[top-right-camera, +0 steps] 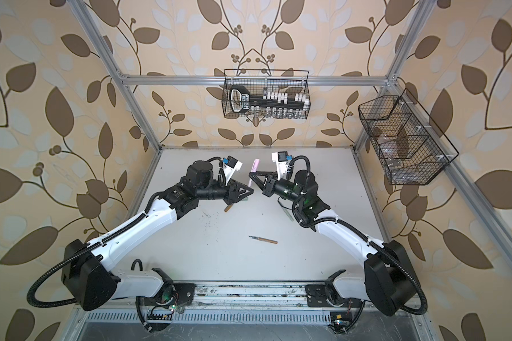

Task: Insert the pens into the pen caps

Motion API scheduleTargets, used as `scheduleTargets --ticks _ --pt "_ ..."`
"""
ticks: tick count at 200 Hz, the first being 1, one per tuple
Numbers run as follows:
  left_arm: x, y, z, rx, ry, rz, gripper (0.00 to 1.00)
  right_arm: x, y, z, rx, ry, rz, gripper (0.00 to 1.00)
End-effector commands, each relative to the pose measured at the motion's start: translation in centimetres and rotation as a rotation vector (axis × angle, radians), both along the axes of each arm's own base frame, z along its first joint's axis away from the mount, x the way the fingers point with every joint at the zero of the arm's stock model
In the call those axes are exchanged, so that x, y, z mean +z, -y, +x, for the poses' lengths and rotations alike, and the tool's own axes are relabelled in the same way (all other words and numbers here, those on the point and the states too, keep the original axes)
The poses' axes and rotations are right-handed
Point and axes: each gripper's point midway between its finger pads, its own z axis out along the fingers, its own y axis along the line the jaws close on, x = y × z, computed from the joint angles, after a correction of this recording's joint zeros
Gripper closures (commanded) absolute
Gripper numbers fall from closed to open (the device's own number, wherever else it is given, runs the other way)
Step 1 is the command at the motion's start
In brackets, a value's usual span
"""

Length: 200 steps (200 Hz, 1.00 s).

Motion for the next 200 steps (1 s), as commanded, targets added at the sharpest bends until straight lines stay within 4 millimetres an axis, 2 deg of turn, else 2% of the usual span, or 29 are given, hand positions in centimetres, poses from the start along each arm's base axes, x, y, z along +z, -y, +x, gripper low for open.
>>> scheduleTargets --ticks 1,63,114,159,200 --pt "2.3 0.0 0.1 -0.014 0.058 -0.026 0.71 0.5 0.0 0.2 -0.012 0.018 0.019 1.00" --pt "1.7 -0.2 0.1 -0.003 0.051 -0.001 0.71 0.5 0.1 0.3 -0.021 0.022 0.016 1.00" --pt "1.9 -0.2 0.4 0.001 0.061 -0.003 0.83 0.2 -0.1 0.3 -0.022 0.022 0.002 1.00" --pt "2.0 -0.2 1.0 0.025 0.069 0.000 0.99 0.0 -0.3 0.0 -0.019 0.022 -0.005 1.00" --pt "2.3 -0.4 1.5 0.046 0.089 0.013 1.00 -0.2 -0.2 -0.4 -0.019 0.022 -0.021 0.99"
